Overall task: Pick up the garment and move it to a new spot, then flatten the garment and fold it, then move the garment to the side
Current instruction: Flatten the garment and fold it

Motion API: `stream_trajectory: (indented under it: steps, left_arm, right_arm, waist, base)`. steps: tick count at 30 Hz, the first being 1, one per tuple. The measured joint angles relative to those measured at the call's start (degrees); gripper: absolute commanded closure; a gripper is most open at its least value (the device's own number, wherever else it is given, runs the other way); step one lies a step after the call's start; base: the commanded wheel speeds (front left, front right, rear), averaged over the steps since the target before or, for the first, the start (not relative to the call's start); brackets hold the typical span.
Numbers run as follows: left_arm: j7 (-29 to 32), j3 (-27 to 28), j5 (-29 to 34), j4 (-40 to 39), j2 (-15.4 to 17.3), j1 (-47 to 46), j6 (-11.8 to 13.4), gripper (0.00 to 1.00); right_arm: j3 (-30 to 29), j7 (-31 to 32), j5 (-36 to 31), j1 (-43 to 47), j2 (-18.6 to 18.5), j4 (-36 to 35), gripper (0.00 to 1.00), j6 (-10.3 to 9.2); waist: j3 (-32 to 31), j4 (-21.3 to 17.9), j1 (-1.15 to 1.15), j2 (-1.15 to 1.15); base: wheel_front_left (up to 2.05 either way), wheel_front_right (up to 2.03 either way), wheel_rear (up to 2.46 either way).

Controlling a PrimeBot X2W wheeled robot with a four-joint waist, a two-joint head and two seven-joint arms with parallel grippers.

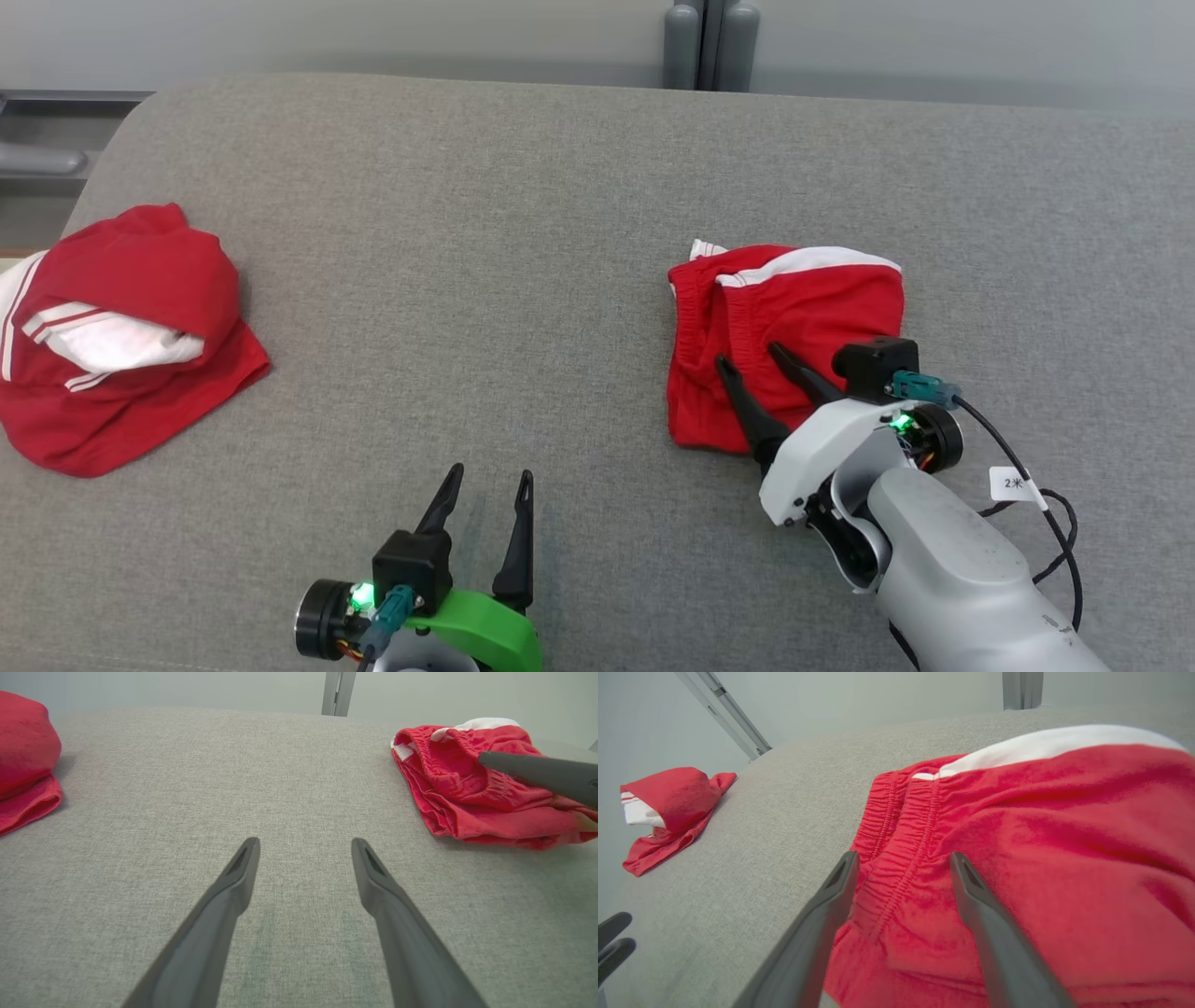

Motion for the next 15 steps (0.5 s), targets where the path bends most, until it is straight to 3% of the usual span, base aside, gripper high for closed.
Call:
stream_trajectory:
  steps: [4, 6, 7, 9, 10, 15]
  left_arm:
    - [0.01, -0.76, -0.44, -0.07, 0.0, -0.04, 0.05, 0.0]
    - [0.0, -0.85, -0.51, -0.07, 0.0, -0.09, 0.07, 0.0]
    - [0.0, -0.86, -0.58, -0.04, 0.0, -0.14, 0.11, 0.0]
    - [0.0, -0.85, -0.75, 0.01, 0.0, -0.5, 0.12, 0.0]
    - [0.0, -0.83, -0.76, 0.02, 0.0, -0.66, 0.12, 0.0]
    - [0.0, -0.88, -0.76, 0.14, 0.0, -0.92, 0.11, 0.0]
  right_arm:
    - [1.51, 0.24, 0.79, -1.26, -0.01, 3.2, 0.0, 0.0]
    - [2.44, 0.18, 1.22, -1.32, 0.0, 4.38, 0.31, 0.0]
    - [2.7, -0.05, 1.37, -1.37, 0.0, 4.81, 0.58, 0.0]
    - [3.23, -0.35, 1.78, -1.73, -0.01, 5.69, 0.94, 0.0]
    - [3.37, -0.55, 1.96, -1.96, -0.01, 6.09, 1.0, 0.0]
    - [4.07, -1.4, 3.23, -2.49, -0.05, 8.05, 1.0, 0.0]
  waist:
    - [0.59, 0.91, 0.0, 0.0]
    - [0.86, 1.16, 0.0, 0.0]
    - [0.93, 1.22, 0.0, 0.0]
    - [1.03, 1.24, 0.0, 0.0]
    - [1.06, 1.22, 0.0, 0.0]
    - [1.03, 1.09, 0.0, 0.0]
  base:
    - [0.0, 0.0, 0.0]
    - [0.0, 0.0, 0.0]
    - [0.0, 0.0, 0.0]
    - [0.0, 0.0, 0.0]
    - [0.0, 0.0, 0.0]
    - [0.0, 0.0, 0.0]
